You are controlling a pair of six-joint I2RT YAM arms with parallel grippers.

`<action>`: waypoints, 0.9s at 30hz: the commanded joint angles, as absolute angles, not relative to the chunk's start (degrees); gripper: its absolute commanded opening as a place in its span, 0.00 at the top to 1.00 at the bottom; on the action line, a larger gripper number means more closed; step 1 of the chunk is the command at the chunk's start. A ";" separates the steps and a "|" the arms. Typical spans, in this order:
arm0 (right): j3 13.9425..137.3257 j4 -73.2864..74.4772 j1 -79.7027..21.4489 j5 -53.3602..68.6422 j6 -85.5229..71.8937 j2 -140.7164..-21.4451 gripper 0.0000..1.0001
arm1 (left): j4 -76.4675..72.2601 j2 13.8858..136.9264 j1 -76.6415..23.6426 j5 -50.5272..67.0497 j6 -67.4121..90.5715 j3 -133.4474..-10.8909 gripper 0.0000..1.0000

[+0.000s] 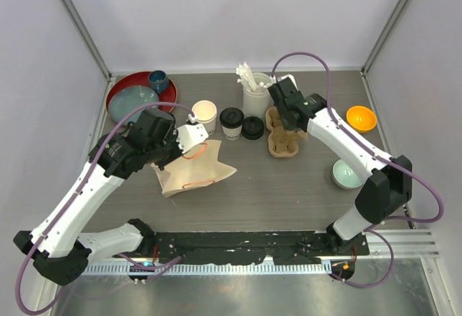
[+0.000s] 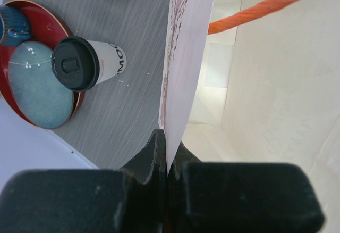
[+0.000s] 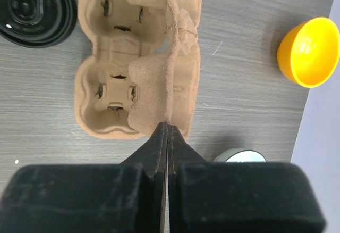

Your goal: Pack the takeout coffee

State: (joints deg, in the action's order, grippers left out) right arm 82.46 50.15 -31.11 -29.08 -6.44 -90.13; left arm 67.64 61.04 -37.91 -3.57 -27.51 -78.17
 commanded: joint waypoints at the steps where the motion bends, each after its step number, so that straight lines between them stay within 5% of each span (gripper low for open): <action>1: 87.27 52.73 -33.39 -31.11 -3.78 -84.73 0.99 | 64.60 61.26 -38.15 -7.98 -27.16 -79.80 1.00; 12: 80.52 59.59 -56.05 -28.04 2.11 -76.65 0.99 | 63.45 61.17 -34.90 -10.37 -23.38 -80.33 1.00; 27: 56.89 48.34 -67.40 -25.74 23.27 -74.62 0.99 | 69.87 56.87 -30.85 -13.36 -23.29 -80.07 1.00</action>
